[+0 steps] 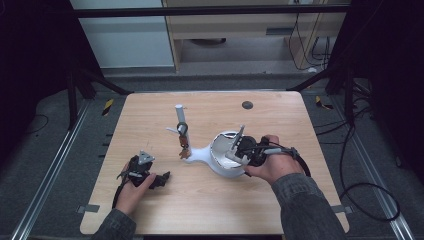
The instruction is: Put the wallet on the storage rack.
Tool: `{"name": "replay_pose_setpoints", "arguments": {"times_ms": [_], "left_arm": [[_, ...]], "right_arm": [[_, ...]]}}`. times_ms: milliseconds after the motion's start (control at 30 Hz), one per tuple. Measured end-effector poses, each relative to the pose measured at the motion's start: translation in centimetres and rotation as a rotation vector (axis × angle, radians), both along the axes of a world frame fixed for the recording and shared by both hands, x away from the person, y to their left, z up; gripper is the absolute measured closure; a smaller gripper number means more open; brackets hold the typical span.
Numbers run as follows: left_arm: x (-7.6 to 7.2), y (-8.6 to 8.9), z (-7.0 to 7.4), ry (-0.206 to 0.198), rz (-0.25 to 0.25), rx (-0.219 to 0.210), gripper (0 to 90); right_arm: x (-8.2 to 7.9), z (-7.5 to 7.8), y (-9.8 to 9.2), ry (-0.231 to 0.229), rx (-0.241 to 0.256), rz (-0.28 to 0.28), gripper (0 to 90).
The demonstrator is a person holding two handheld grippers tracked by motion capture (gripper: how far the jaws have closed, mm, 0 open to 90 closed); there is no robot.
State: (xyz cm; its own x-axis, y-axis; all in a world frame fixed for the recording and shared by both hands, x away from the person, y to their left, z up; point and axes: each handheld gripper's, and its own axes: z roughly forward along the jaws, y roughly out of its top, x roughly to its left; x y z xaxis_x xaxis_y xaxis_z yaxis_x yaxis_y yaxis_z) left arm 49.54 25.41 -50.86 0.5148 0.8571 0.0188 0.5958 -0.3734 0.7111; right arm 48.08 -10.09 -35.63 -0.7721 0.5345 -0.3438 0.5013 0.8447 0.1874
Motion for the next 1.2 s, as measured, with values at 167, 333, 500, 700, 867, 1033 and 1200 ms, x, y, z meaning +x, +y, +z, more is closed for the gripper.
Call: {"name": "replay_pose_setpoints", "arguments": {"times_ms": [167, 333, 500, 700, 867, 1033, 1200], "left_arm": [[0.0, 0.0, 0.0, 0.001, -0.003, 0.002, 0.0], [0.0, 0.0, 0.0, 0.001, -0.005, 0.002, 0.0], [0.0, -0.1, 0.0, 0.0, -0.005, 0.0, 0.0], [0.0, -0.1, 0.0, 0.0, -0.007, 0.0, 0.0], [0.0, -0.1, 0.0, 0.0, -0.009, 0.0, 0.0], [0.0, -0.1, 0.0, 0.0, -0.011, 0.001, 0.0], [0.0, -0.1, 0.0, 0.0, -0.012, 0.001, 0.0]], "right_arm": [[0.3, -0.4, 0.6, 0.008, -0.016, 0.016, 31.4], [0.5, -0.6, 1.1, 0.018, -0.035, 0.026, 31.4], [0.7, -0.8, 1.6, 0.024, -0.042, 0.038, 31.4], [1.1, -1.0, 2.0, 0.034, -0.052, 0.041, 31.4], [1.3, -1.1, 2.2, 0.04, -0.061, 0.038, 31.3], [1.6, -1.3, 2.6, 0.049, -0.065, 0.041, 31.3], [1.9, -1.2, 2.6, 0.049, -0.068, 0.036, 31.3]]}}
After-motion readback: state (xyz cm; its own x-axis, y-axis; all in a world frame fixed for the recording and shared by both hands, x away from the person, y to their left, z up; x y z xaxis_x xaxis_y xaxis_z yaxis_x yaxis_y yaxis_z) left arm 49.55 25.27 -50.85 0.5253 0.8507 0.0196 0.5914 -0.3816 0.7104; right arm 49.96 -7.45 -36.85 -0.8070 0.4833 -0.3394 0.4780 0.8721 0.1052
